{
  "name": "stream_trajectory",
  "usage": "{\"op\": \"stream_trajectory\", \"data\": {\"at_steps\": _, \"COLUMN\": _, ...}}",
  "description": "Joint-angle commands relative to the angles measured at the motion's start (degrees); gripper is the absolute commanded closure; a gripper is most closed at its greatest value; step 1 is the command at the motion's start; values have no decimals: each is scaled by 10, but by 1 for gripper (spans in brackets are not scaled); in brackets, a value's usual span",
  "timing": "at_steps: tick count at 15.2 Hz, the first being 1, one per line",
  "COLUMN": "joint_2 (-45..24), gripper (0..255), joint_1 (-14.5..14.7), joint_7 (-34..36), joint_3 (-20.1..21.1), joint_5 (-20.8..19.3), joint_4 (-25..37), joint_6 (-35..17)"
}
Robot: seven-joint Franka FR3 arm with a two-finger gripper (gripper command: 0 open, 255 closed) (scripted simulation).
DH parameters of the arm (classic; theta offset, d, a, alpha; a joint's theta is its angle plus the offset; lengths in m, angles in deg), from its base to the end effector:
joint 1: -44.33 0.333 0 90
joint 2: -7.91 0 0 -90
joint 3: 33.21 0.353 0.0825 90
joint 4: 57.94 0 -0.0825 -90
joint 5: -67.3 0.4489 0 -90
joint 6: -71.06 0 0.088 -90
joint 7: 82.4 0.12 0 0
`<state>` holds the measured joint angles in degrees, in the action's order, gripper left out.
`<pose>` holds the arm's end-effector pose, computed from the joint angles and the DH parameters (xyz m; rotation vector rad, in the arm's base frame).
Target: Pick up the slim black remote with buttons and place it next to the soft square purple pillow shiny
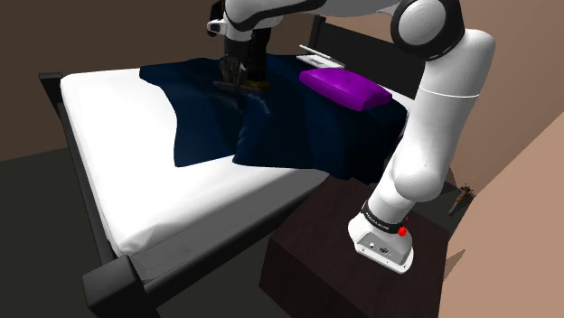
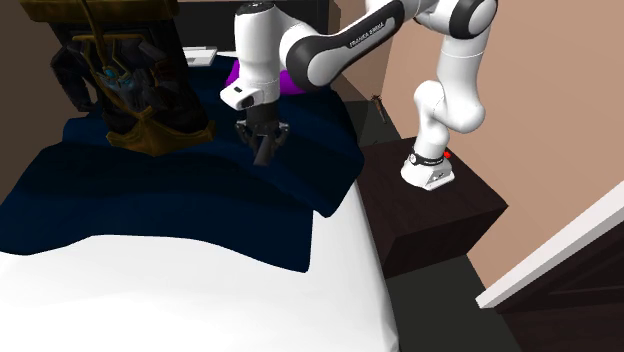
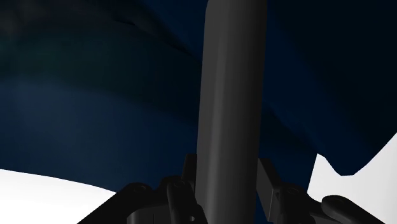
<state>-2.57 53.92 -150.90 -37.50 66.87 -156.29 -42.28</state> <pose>0.6907 0.0665 0.4859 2.4600 1.8556 0.0874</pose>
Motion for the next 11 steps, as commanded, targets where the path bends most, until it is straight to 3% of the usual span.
{"op": "stream_trajectory", "data": {"at_steps": 1, "joint_2": 1, "gripper": 255, "joint_1": 0, "joint_7": 0, "joint_3": 0, "joint_5": 0, "joint_4": 14, "joint_6": 15}}
{"op": "stream_trajectory", "data": {"at_steps": 11, "joint_2": 4, "gripper": 255, "joint_1": 0, "joint_7": -1, "joint_3": 0, "joint_5": 0, "joint_4": 82, "joint_6": 86}}
